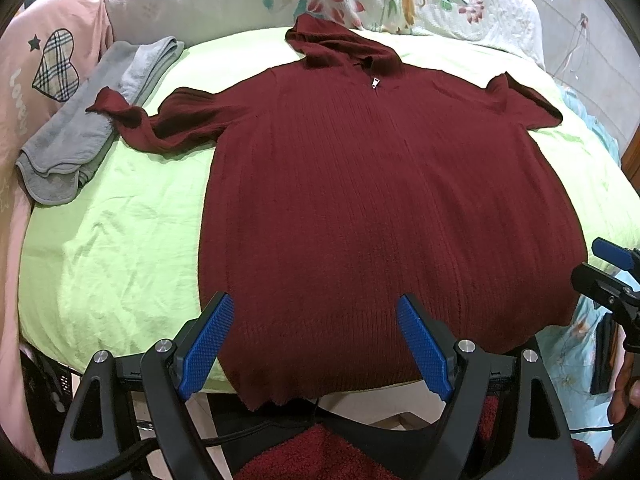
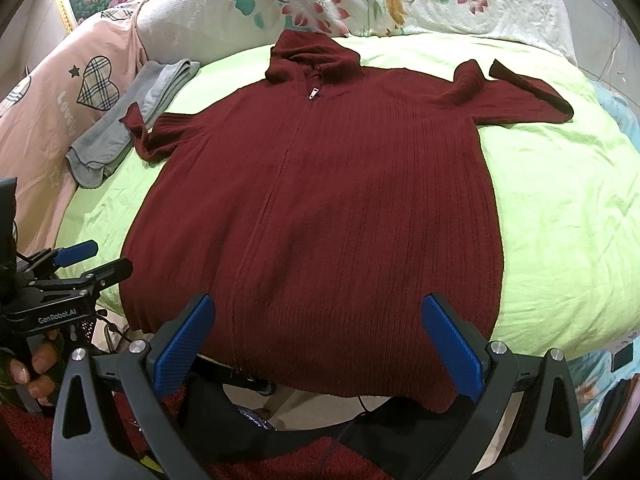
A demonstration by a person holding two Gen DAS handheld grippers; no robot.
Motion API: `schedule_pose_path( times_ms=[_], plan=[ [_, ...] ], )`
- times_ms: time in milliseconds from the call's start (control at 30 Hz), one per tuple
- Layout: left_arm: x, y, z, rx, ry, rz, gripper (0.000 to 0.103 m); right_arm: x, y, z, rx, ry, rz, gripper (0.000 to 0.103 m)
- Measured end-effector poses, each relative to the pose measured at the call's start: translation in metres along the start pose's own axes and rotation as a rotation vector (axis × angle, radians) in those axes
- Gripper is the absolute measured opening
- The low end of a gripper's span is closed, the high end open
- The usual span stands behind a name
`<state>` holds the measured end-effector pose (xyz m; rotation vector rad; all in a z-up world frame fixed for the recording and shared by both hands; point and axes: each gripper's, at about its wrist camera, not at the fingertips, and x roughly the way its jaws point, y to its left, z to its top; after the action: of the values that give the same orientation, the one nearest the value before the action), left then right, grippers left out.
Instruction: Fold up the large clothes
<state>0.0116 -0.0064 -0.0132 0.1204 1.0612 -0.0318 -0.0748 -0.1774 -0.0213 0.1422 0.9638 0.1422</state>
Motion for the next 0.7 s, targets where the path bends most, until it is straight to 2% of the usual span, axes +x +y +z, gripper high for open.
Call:
schedule_pose_path(
  times_ms=[333,533,700],
  plan=[
    [0.006,-0.002,0.006,-0.004,-0.017,-0.008,0.084,0.007,-0.005,0.002,0.021,0.004,0.019,0.103],
    [0.008,0.002,0.020,-0.010,-0.078,-0.013,0.084,0.010,-0.016,0.010,0.035,-0.008,0.007,0.103],
    [0.021,0.004,0.035,0.005,-0.040,-0.024,0.084,0.014,-0.032,0.023,0.076,-0.019,0.035,0.103]
  ],
)
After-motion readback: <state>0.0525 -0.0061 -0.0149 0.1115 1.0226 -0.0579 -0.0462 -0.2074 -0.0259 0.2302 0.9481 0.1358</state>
